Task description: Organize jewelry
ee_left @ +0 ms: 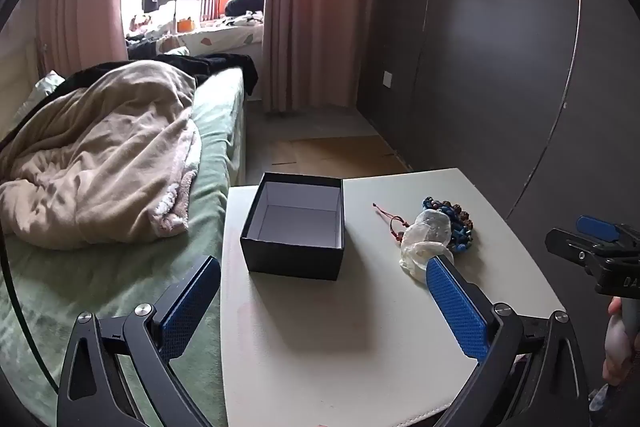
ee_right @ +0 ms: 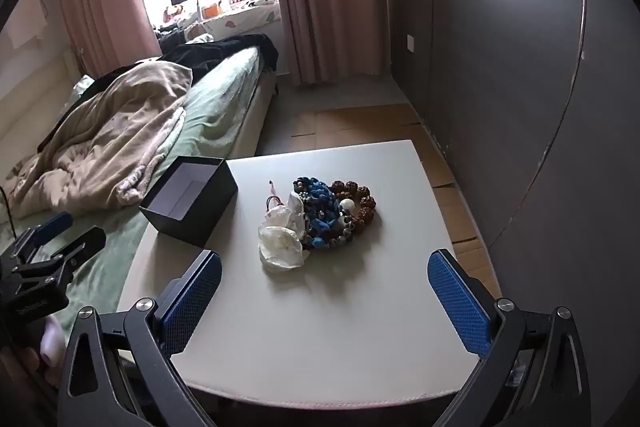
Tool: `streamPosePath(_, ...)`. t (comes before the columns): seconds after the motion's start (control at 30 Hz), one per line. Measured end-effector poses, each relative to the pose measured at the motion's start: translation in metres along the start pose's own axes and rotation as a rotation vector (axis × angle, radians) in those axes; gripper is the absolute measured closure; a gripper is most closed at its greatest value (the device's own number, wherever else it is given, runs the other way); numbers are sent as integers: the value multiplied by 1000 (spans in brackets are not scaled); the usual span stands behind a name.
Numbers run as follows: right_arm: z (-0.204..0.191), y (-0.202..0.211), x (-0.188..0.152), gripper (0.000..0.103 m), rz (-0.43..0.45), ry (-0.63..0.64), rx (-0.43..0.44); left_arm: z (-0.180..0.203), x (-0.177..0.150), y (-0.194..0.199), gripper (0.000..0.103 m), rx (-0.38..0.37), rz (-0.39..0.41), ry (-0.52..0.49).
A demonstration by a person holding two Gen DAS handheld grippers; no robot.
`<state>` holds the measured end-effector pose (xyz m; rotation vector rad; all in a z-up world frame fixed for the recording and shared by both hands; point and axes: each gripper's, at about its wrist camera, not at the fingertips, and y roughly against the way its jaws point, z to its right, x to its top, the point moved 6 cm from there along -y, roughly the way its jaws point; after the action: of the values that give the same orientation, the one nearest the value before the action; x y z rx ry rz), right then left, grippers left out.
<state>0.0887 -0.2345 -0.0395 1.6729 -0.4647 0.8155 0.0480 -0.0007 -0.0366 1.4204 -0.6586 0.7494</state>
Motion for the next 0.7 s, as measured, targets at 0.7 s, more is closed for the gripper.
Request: streamPosePath(0.7, -6, 5, 1, 0, 10, 25, -5, 8, 4, 2, 1, -41, 37, 22)
